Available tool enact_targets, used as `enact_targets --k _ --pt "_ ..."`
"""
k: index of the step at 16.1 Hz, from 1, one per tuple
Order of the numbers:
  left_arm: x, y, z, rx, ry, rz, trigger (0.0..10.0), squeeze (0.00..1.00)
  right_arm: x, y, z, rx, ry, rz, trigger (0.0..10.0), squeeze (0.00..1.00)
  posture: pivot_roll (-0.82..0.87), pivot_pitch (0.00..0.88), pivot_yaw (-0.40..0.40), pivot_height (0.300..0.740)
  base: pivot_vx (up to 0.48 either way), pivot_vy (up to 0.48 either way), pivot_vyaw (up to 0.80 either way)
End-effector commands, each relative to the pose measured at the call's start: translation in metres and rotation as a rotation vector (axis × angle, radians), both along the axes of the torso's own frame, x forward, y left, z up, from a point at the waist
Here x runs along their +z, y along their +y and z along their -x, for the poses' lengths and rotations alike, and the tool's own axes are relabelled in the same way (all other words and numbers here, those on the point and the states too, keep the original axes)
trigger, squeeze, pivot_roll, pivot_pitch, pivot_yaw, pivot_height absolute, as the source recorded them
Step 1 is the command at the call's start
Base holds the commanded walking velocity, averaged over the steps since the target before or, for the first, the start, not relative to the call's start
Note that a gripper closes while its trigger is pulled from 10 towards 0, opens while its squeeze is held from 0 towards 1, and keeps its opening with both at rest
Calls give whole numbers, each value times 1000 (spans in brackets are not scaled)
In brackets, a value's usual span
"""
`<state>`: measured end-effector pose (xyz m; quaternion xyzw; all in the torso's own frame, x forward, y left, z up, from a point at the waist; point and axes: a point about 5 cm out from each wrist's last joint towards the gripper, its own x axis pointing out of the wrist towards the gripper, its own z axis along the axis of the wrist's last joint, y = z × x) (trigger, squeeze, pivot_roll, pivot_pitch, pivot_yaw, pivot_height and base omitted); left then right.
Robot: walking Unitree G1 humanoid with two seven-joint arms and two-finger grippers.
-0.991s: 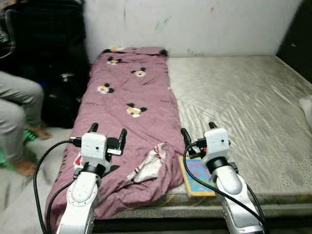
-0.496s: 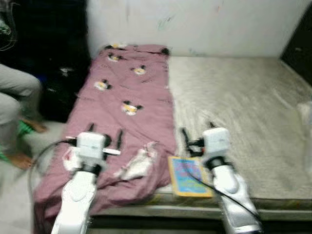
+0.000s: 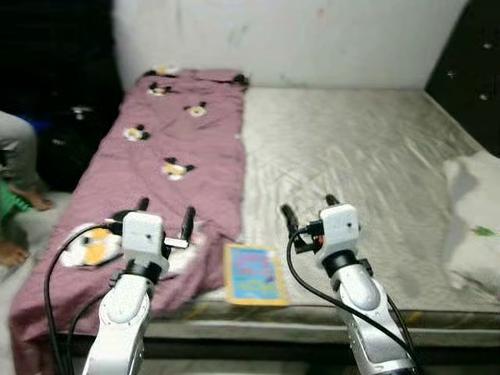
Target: Clean up the room
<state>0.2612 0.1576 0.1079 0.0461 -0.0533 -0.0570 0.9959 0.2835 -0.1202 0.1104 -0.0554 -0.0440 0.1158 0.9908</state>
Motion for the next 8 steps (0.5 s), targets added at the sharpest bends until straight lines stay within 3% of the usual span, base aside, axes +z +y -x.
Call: enact_targets --k 1,3,6,7,8 --pt "-2 -5 -1 -13 6 -7 10000 0 -2 -9 -2 -39 8 -6 10000 0 -36 0 19 740 0 -330 0" --pt "-2 -5 -2 -11 4 -13 10000 0 -3 -8 -3 -41 9 -10 10000 0 -35 0 24 740 0 -319 0" --pt "-1 -1 -6 24 -2 6 10000 0 -2 -8 -9 -55 0 -22 10000 0 -32 0 28 740 0 0 0" --pt "0 0 -7 33 -10 1 10000 0 -1 -11 -10 -92 -19 46 10000 0 -30 0 28 740 0 0 0" --pt "0 0 -8 36 -16 -7 10000 0 -3 -12 -11 -107 -6 42 10000 0 -30 0 28 740 0 0 0"
